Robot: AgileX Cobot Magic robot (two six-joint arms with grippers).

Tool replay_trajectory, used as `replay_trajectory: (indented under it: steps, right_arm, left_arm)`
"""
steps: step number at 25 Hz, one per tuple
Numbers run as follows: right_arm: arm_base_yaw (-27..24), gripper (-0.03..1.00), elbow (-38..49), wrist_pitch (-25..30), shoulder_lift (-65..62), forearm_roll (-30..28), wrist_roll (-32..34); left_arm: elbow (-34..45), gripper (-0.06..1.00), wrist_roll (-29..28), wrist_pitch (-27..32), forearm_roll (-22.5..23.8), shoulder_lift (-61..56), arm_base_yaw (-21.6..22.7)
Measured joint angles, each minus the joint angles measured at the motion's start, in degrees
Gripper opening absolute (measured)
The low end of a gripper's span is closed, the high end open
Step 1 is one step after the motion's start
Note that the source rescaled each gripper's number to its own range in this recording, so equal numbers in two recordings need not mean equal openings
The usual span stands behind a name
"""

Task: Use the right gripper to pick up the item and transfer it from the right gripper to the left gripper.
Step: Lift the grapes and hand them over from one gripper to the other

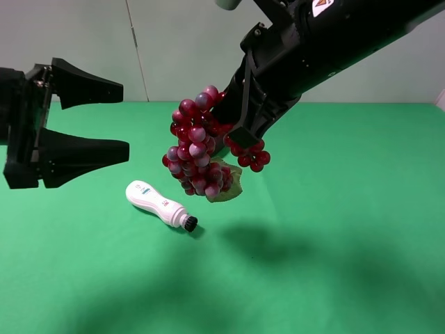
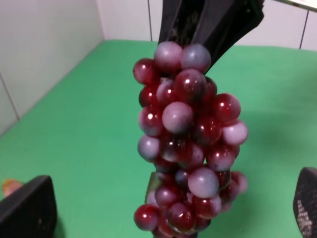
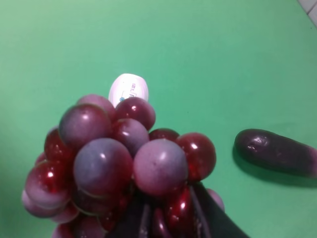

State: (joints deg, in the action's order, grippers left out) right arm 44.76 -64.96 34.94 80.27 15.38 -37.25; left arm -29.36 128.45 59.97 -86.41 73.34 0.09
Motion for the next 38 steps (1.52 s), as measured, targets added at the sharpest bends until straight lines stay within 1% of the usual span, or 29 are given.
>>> replay_trajectory:
  steps: [3, 10, 12, 14, 16, 18, 20, 22, 24, 26, 28, 33, 38]
  right_arm:
    - [0.0, 0.02, 0.0, 0.02, 0.0, 0.0, 0.0]
    - [0.0, 0.02, 0.0, 0.02, 0.0, 0.17, 0.0]
    - [0.0, 0.02, 0.0, 0.07, 0.0, 0.17, 0.0]
    - [0.0, 0.02, 0.0, 0.07, 0.0, 0.17, 0.0]
    - [0.0, 0.02, 0.0, 0.07, 0.0, 0.17, 0.0]
    - [0.0, 0.02, 0.0, 0.07, 0.0, 0.17, 0.0]
    - [0.0, 0.01, 0.0, 0.07, 0.0, 0.17, 0.0]
    - [0.0, 0.01, 0.0, 0.07, 0.0, 0.17, 0.0]
    - [0.0, 0.01, 0.0, 0.07, 0.0, 0.17, 0.0]
    - [0.0, 0.01, 0.0, 0.07, 0.0, 0.17, 0.0]
    - [0.0, 0.01, 0.0, 0.07, 0.0, 0.17, 0.0]
    - [0.0, 0.01, 0.0, 0.07, 0.0, 0.17, 0.0]
    - [0.0, 0.01, 0.0, 0.07, 0.0, 0.23, 0.0]
  left_arm:
    - [0.0, 1.0, 0.52, 1.12, -0.17, 1.39, 0.0]
    - [0.0, 1.0, 1.05, 1.49, -0.12, 1.62, -0.19]
    - [0.0, 1.0, 1.05, 1.19, 0.01, 1.62, -1.89]
    - [0.0, 1.0, 1.05, 0.36, 1.02, 1.62, -4.82]
    - [0.0, 1.0, 1.05, -2.31, 2.54, 1.62, -8.15]
    - [0.0, 1.0, 1.05, -5.61, 2.62, 1.62, -10.91]
    - [0.0, 1.0, 1.05, -9.1, 1.18, 1.62, -12.13]
    - [0.0, 1.0, 1.05, -10.83, -1.25, 1.81, -12.42]
    - [0.0, 1.0, 1.19, -11.32, -4.11, 2.63, -12.42]
    - [0.0, 1.0, 1.89, -11.22, -6.07, 4.12, -12.42]
    - [-0.21, 1.0, 3.0, -10.39, -7.0, 6.25, -12.42]
    - [-0.21, 1.0, 4.93, -7.04, -7.6, 9.29, -12.64]
    - [-0.21, 1.0, 7.06, -6.46, -9.17, 9.36, -12.64]
